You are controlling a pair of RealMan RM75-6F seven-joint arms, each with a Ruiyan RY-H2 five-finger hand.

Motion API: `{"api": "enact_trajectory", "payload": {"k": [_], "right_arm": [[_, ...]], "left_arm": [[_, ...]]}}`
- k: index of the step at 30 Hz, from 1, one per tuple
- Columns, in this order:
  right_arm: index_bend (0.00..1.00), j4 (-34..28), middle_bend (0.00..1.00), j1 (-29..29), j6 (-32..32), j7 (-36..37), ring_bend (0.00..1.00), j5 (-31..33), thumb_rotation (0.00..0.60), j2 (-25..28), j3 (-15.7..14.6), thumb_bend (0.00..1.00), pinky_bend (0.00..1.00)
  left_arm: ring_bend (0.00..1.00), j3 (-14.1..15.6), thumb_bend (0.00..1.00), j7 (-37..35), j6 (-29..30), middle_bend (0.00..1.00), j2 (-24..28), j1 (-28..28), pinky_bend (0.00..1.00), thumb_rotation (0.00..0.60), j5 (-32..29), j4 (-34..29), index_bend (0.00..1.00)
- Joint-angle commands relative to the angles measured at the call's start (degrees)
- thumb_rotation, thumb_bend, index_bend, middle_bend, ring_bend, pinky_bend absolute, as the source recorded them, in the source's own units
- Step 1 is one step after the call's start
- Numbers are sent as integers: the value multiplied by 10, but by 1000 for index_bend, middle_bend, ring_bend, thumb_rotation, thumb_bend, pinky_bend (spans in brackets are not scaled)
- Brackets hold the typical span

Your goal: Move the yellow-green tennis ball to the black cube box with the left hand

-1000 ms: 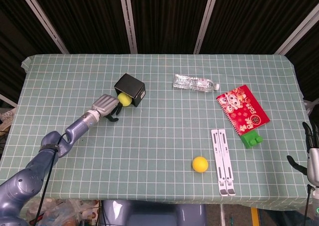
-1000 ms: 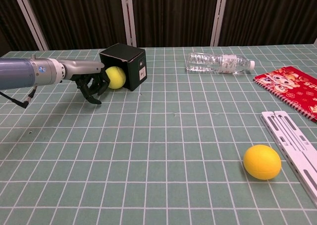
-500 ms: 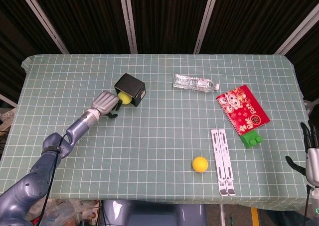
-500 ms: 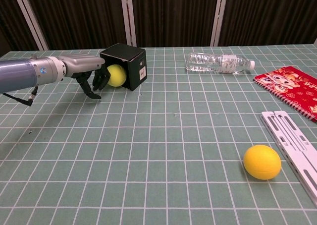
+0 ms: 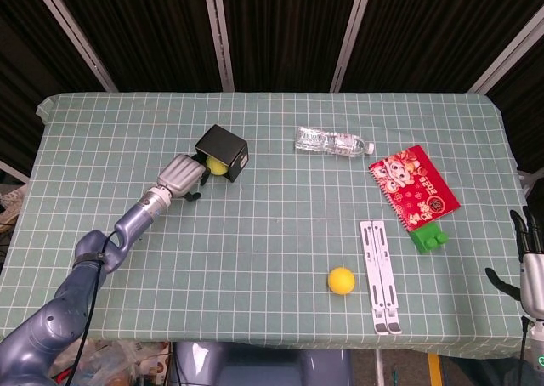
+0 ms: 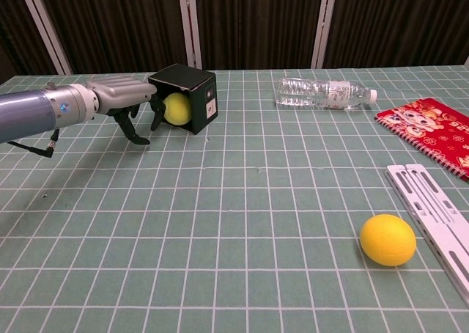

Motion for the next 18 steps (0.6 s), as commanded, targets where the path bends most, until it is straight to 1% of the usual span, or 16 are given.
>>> {"api": "enact_trajectory", "payload": {"k": [1, 4, 12, 18], "right_arm": [[0, -1, 0, 0, 0, 0, 0, -1, 600, 0, 0, 193, 0], [0, -2, 0, 0, 2, -1, 0, -2, 600, 1, -1, 193, 0], [0, -6, 0, -2, 4, -2, 0, -6, 600, 3, -3, 193, 0], [0, -8, 0, -4, 8, -1, 0, -9, 600, 4, -4, 193, 0]], "left_arm": [[190, -4, 202, 10, 7, 366, 0, 2, 434, 600, -3, 0, 535], [140, -6, 201, 21, 9, 355, 0, 4, 434, 600, -5, -1, 534], [137, -7, 199, 57, 13, 354, -1, 13, 434, 600, -6, -1, 533], [137, -7, 198, 67, 19, 352, 0, 17, 434, 600, -7, -7, 527]]}}
